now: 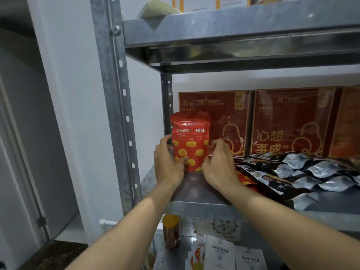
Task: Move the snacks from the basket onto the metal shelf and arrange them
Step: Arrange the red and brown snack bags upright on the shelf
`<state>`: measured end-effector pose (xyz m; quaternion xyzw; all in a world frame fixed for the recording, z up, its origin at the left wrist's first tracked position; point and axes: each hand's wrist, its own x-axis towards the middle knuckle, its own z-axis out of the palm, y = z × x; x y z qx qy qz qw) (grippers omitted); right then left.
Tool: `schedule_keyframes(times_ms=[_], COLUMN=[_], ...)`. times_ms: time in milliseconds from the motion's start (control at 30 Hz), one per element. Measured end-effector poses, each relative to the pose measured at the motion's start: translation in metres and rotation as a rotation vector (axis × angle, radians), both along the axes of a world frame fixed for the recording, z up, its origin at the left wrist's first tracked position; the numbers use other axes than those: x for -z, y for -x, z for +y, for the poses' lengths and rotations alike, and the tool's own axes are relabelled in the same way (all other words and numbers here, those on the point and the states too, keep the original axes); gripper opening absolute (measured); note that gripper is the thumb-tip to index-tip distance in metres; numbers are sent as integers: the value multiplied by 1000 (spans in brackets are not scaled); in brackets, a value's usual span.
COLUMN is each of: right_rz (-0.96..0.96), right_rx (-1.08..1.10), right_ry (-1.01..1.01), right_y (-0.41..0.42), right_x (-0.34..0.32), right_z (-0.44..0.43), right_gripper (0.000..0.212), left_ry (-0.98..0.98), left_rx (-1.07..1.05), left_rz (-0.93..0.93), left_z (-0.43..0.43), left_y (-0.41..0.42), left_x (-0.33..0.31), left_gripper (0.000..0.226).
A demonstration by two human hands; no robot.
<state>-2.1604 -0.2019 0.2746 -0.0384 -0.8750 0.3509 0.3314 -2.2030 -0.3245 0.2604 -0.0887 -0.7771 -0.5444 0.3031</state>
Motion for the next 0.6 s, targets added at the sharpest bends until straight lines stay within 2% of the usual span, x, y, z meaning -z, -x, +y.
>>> schedule_keyframes(times_ms=[167, 233, 400, 600], right_rz=[-209, -252, -315, -328], right_rx=[39, 27, -61, -47], right_ry=[-42, -73, -135, -231], right_y=[-29, -35, -37, -35], right_x=[-18, -17, -10, 1], right_z=[35, 52, 93, 124], right_gripper=[32, 23, 16, 19], left_ry=[82, 129, 163, 26], left_rx=[246, 353, 494, 451], left_rz=[-180, -277, -430, -519], left_z=[18, 32, 69, 91], left_y=[-27, -36, -53, -56], left_x=[-8, -8, -8, -7], left_gripper=[38, 36, 47, 68])
